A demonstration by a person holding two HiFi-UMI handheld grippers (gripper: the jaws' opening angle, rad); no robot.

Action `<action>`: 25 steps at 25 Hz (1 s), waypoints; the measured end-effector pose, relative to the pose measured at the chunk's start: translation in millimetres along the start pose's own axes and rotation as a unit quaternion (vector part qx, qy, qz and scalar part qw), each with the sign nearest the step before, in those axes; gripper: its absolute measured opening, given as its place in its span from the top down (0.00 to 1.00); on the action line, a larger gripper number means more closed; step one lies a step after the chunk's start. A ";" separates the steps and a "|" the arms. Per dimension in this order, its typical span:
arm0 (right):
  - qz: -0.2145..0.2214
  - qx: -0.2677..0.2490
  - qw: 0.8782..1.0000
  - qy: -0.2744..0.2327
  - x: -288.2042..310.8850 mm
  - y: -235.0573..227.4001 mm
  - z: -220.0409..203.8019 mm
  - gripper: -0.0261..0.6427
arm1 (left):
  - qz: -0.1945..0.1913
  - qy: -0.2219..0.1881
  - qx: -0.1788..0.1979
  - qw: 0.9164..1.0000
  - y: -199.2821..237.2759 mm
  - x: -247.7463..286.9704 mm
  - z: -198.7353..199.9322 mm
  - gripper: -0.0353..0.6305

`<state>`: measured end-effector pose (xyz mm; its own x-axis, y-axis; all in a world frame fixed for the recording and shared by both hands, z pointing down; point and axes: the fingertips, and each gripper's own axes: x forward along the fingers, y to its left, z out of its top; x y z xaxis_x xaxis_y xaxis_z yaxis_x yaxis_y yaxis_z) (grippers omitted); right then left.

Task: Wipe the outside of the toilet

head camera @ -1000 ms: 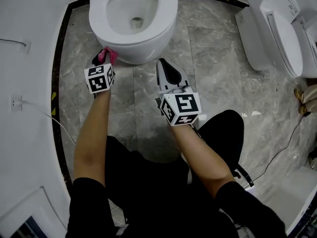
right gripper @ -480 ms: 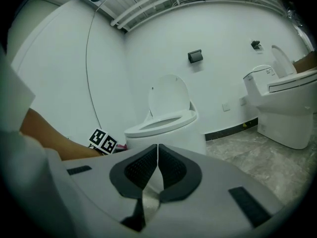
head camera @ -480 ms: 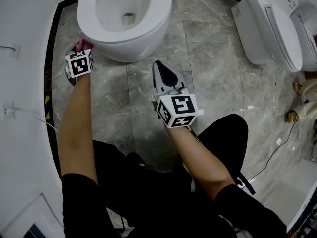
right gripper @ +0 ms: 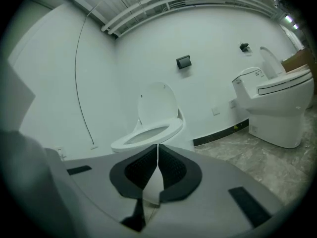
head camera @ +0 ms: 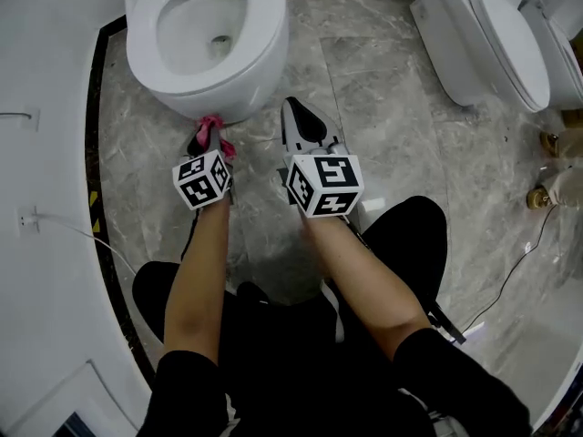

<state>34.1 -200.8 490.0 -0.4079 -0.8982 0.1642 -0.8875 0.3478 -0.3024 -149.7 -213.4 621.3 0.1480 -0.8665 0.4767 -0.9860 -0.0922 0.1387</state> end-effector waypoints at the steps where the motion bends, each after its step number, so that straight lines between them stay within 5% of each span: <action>1: -0.001 -0.001 1.000 -0.004 -2.5 -3.2 5.1 0.91 | -0.021 0.000 -0.004 1.000 -28.9 3.5 -5.1 0.83; 5: -0.011 -0.005 1.000 -0.018 -10.1 -18.9 20.4 0.91 | -0.077 -0.012 -0.030 0.996 -119.1 31.9 -4.4 0.83; 8: -0.021 -0.008 1.000 -0.012 -20.4 -31.9 20.3 0.91 | -0.078 -0.022 -0.051 0.995 -149.0 55.8 8.2 0.83; 15: -0.039 -0.020 0.999 -0.005 -41.6 -56.4 16.4 0.91 | -0.041 -0.018 -0.138 0.989 -132.7 91.7 24.4 0.83; 25: -0.024 -0.019 1.000 -0.008 -36.6 -43.5 16.7 0.91 | -0.012 -0.026 -0.192 0.981 -100.0 65.6 12.1 0.83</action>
<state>91.2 -187.5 481.5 -0.3613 -0.9181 0.1632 -0.9135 0.3133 -0.2595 -42.3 -267.0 628.2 0.1575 -0.8914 0.4250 -0.8796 0.0690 0.4708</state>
